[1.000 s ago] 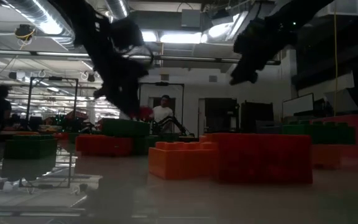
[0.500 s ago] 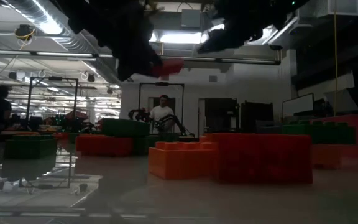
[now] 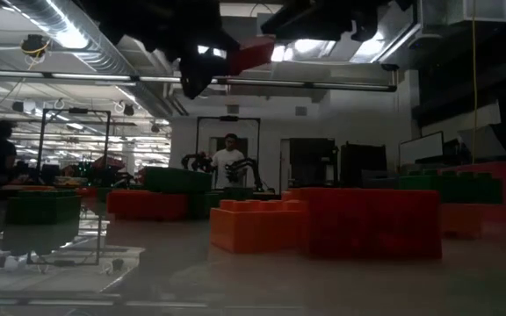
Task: Sort blocks
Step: Put the red game piece into the red bin
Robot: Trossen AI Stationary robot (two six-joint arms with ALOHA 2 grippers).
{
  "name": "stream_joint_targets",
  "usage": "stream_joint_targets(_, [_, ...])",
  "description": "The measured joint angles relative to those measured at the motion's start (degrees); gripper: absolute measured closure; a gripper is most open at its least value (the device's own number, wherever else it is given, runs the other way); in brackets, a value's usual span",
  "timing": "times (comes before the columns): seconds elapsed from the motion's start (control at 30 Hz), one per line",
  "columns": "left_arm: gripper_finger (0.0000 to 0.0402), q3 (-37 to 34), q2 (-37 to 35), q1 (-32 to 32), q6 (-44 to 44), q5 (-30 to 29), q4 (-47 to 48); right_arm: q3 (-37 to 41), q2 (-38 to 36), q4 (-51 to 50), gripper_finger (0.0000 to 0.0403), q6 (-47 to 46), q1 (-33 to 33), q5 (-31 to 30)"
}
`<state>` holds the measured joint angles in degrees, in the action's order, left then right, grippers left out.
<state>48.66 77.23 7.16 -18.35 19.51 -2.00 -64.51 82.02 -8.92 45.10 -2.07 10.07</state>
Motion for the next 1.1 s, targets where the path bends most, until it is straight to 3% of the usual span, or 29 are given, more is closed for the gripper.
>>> stream_joint_targets(0.3, [0.0263, 0.0, 0.0, -2.77, 1.92, 0.0, -4.0, 0.0, 0.01, 0.43, 0.0201, -1.9, -0.18, 0.0])
stream_joint_targets(0.57, [0.0263, 0.04, 0.0, -3.54, 3.95, -0.05, -6.77, 0.02, 1.62, 3.11, 0.0203, -3.12, -0.15, 4.08])
stream_joint_targets(0.9, [0.0263, 0.02, 0.0, -3.43, 3.87, 0.27, -6.15, 0.0, 1.6, 5.13, 0.03, -4.01, -0.15, 7.45])
stream_joint_targets(1.1, [0.0262, 0.02, 0.0, -3.41, 2.53, 0.17, -6.19, 0.0, 1.59, 4.63, 0.0302, -5.32, -0.15, 7.35])
